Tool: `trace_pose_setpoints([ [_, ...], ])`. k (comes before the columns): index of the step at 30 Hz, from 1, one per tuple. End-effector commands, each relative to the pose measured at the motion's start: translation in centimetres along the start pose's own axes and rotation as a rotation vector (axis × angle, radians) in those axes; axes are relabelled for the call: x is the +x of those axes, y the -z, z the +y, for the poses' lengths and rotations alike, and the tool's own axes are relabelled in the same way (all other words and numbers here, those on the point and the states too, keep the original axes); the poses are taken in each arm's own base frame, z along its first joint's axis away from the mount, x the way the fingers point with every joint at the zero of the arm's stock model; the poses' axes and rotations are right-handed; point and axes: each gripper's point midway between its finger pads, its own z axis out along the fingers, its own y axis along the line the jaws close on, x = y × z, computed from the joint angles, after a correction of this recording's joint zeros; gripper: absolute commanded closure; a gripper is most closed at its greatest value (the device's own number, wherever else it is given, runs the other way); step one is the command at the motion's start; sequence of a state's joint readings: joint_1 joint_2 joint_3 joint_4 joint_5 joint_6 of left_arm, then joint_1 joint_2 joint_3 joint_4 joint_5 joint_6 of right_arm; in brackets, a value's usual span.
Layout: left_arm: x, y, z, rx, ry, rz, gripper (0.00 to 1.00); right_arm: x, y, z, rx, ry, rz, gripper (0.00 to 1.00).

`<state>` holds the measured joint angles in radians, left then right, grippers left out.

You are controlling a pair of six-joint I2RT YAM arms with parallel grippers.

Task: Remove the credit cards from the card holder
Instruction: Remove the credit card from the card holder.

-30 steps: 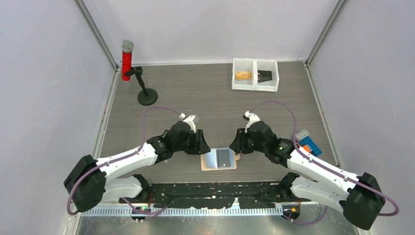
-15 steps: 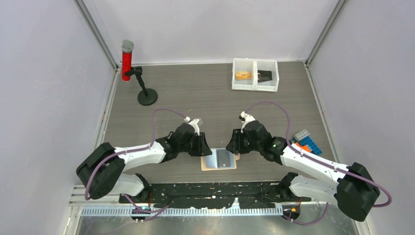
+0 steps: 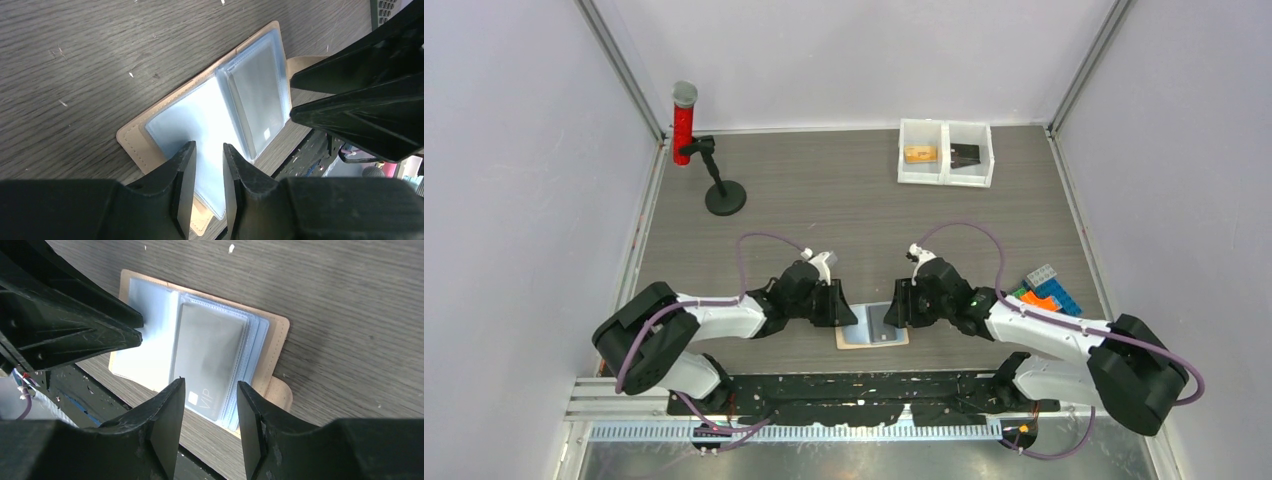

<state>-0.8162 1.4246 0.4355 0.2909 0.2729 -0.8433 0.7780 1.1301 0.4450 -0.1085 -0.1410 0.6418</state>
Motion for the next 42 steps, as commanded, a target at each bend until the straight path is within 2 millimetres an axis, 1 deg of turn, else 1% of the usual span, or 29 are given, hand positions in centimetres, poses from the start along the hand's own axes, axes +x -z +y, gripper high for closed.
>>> trace_pose_setpoints([
  [1,1.3,0.3,0.9,-0.019,0.004,0.018,0.71,-0.3,-0.7,1.2,-0.063,0.002,-0.011,0.51],
  [4,1.3,0.5,1.0,-0.032,-0.005,0.017,0.71,0.1,-1.0,0.6,-0.039,0.003,-0.002,0.51],
  [6,1.2,0.8,1.1,-0.049,-0.015,0.013,0.71,0.5,-1.2,0.5,-0.042,-0.001,0.01,0.51],
  [7,1.2,0.9,1.1,-0.055,-0.02,0.01,0.71,0.6,-1.2,0.6,-0.046,-0.002,0.017,0.51],
  [8,1.1,1.0,1.1,-0.061,-0.025,0.009,0.71,0.3,-1.3,0.9,-0.061,-0.001,0.004,0.52],
  [12,0.8,1.3,0.7,-0.069,-0.048,0.001,0.71,0.5,-1.5,1.0,-0.069,-0.005,0.006,0.53],
  [19,0.9,1.1,0.6,-0.064,-0.048,0.007,0.71,0.5,-1.7,1.7,-0.106,-0.017,0.018,0.53],
  [27,0.8,1.3,0.0,-0.048,-0.056,0.002,0.71,0.3,-1.5,2.7,-0.147,-0.03,0.02,0.55],
  [31,0.7,1.4,-0.4,-0.042,-0.059,0.002,0.71,0.5,-1.7,2.5,-0.139,-0.038,0.029,0.55],
  [39,0.6,1.6,-0.9,-0.038,-0.071,-0.001,0.7,0.8,-2.2,1.3,-0.08,-0.036,0.036,0.54],
  [40,0.6,1.6,-0.9,-0.04,-0.072,0.0,0.7,0.8,-2.2,1.3,-0.082,-0.039,0.038,0.54],
  [42,0.7,1.6,-0.8,-0.043,-0.072,0.005,0.7,0.7,-2.2,2.1,-0.12,-0.046,0.04,0.54],
])
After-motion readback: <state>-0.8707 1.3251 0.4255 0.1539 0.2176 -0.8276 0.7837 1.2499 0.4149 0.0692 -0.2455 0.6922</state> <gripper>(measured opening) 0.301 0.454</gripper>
